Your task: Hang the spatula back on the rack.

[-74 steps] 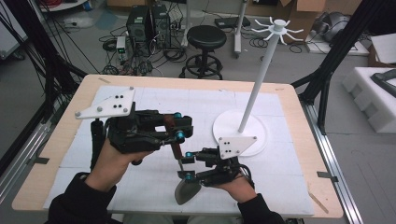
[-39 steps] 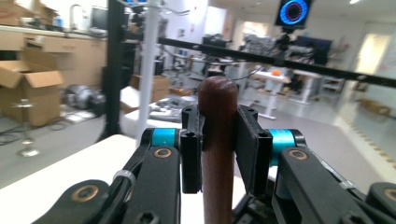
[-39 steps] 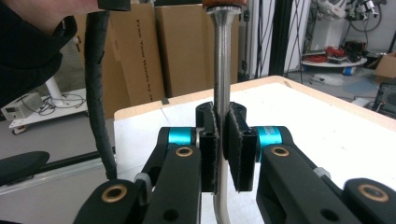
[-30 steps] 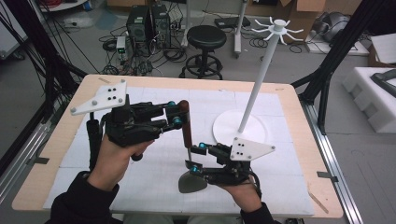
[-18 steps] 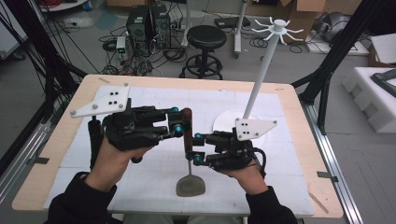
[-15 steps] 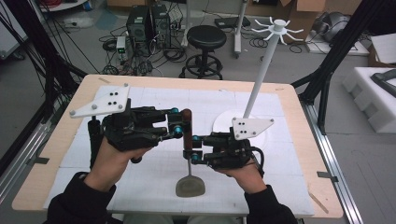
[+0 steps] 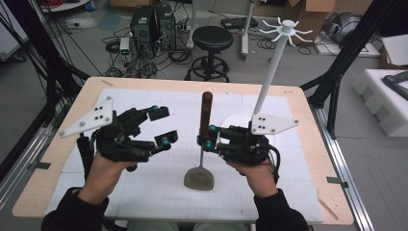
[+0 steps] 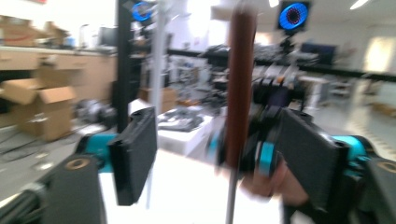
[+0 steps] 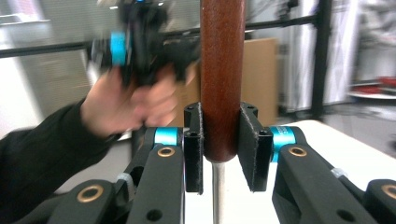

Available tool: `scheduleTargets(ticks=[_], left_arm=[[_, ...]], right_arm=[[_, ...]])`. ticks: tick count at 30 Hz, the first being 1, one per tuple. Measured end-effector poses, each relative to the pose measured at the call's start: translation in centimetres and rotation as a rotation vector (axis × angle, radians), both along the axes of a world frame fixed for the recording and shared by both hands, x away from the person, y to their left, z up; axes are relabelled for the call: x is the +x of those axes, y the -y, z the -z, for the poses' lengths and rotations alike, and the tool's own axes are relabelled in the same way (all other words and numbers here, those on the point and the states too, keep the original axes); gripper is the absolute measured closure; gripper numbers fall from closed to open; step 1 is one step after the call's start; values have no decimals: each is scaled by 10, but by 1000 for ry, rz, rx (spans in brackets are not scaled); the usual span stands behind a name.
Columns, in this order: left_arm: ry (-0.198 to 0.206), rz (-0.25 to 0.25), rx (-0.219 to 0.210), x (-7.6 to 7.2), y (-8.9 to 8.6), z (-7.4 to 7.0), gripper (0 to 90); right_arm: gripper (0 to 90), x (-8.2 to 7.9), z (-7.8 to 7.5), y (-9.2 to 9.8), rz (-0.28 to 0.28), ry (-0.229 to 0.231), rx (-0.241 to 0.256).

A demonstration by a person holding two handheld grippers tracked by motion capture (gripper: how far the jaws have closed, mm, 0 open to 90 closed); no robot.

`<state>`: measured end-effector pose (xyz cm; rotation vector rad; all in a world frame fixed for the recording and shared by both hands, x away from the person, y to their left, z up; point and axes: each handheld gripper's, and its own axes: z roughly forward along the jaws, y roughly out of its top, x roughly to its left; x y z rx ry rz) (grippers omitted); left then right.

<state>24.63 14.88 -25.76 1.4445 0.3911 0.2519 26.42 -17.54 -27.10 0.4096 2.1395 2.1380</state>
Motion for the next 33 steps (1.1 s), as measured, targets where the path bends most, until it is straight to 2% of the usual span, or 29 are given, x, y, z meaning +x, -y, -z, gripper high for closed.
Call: scheduleTargets(ticks=[2,5,7,9,11,13,17,20,22,27,33], left_arm=[[-8,-35,9,1,-11,16,270],[-22,-71,-4,2,-27,40,266],[-26,-95,-4,1,-35,51,264],[-24,-125,16,0,-43,61,258],[-14,-150,54,-2,-48,68,253],[-8,-165,70,-4,-51,75,243],[-35,-189,95,-5,-54,87,191],[-43,-201,103,-6,-57,94,190],[-50,-209,123,-6,-59,97,190],[-74,-227,101,-6,-65,105,190],[-84,-235,105,-6,-69,111,191]], right_arm=[[736,3,-5,7,60,-1,0],[736,8,-11,18,120,-5,8],[736,12,-15,25,160,5,13],[736,17,-19,32,211,9,16],[736,22,-23,38,249,13,20],[736,27,-27,43,285,18,17],[736,34,-36,51,342,21,10],[736,40,-41,58,374,22,13],[736,44,-44,62,399,17,15],[735,50,-47,74,456,1,20],[735,58,-49,81,489,-25,8]])
